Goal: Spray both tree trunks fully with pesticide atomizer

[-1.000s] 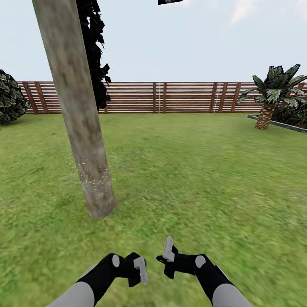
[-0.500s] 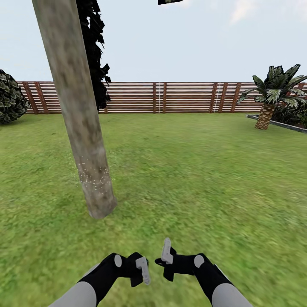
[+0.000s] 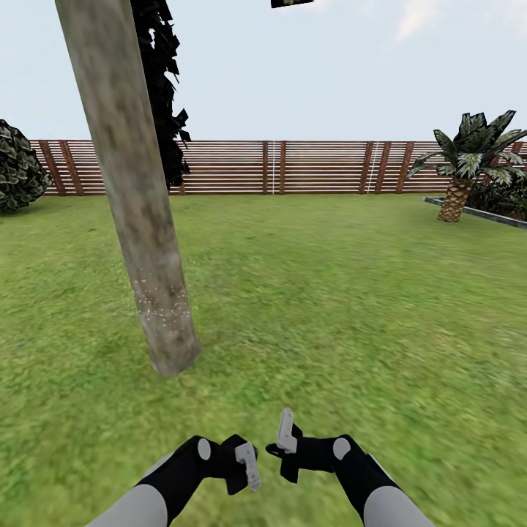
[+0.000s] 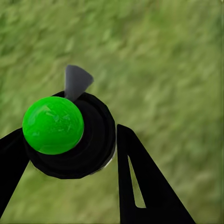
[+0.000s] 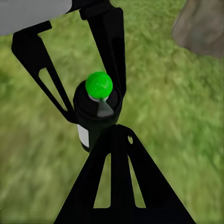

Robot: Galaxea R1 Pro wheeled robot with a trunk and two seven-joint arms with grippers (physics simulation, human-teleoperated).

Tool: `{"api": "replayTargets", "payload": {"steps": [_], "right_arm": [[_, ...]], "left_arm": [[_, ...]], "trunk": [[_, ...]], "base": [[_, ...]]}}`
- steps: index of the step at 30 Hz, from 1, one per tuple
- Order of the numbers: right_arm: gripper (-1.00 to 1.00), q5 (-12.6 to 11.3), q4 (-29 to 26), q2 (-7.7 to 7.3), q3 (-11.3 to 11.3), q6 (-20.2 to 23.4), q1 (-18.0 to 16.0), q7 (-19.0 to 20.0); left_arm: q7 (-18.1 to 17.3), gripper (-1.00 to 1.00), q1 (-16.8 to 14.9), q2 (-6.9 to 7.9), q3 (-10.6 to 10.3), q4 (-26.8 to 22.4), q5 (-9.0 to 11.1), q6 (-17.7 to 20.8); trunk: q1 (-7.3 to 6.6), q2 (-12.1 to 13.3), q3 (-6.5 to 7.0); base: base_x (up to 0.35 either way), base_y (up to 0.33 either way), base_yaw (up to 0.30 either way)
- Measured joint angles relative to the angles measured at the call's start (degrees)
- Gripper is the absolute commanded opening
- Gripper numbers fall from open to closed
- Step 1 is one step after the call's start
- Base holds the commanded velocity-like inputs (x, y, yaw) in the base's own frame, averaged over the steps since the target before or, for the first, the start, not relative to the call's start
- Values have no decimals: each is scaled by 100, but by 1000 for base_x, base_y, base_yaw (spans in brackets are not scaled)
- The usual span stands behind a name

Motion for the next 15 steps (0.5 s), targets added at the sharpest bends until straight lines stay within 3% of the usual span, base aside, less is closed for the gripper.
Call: {"api": "replayTargets", "payload": {"steps": [15], "right_arm": [[-100, 0, -2, 0, 0, 0, -6, 0]], "left_arm": [[16, -100, 10, -149, 0, 66, 54, -48]], "trunk": [[0, 0, 0]], "base": [[0, 0, 0]]}}
